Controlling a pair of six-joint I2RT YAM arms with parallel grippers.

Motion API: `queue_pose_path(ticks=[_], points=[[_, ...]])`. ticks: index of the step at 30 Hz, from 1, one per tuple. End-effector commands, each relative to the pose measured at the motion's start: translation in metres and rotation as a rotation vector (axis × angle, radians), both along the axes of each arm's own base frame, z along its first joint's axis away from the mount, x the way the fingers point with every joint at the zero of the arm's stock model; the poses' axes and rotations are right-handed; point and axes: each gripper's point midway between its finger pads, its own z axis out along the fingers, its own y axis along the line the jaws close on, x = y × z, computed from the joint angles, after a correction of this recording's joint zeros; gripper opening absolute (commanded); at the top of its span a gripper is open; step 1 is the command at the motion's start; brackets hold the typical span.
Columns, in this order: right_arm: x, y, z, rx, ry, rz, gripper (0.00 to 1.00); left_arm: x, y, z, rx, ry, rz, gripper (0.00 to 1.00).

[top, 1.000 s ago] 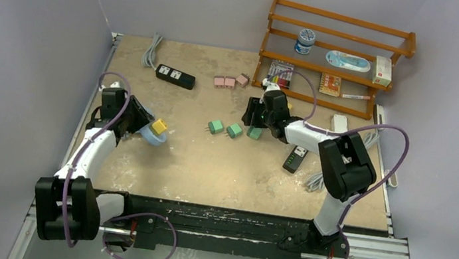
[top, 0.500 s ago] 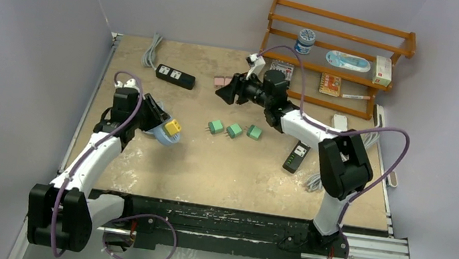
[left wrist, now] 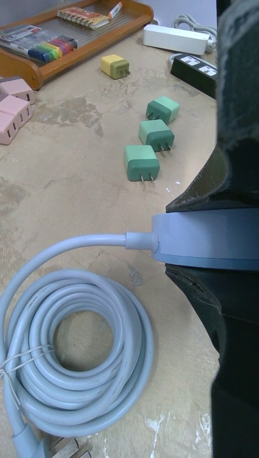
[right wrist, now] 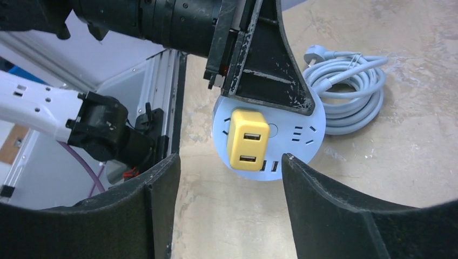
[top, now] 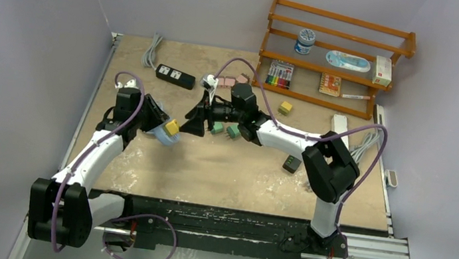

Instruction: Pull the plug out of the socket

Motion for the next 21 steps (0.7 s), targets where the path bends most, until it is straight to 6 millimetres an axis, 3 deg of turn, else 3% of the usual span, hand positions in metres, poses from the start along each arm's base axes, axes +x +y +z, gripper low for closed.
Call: queue_pose_path(ticks=[1, 8, 14, 21], points=[[-0.002, 0.009, 0.016, 0.027, -0.122, 0.064, 0.71, 0.026, 0.002, 0.044, -0.012, -0.142, 0.036, 0.0], [-0.001, 0.026, -0.011, -0.071, -0.133, 0.071, 0.73, 0.025, 0.001, 0.046, -0.019, -0.143, 0.029, 0.0], [-0.009, 0.038, -0.016, -0.095, -0.146, 0.1, 0.72, 0.023, 0.002, 0.043, -0.014, -0.139, 0.032, 0.0], [-0.016, 0.045, -0.02, -0.09, -0.137, 0.146, 0.61, 0.024, 0.0, 0.043, -0.016, -0.14, 0.023, 0.0]])
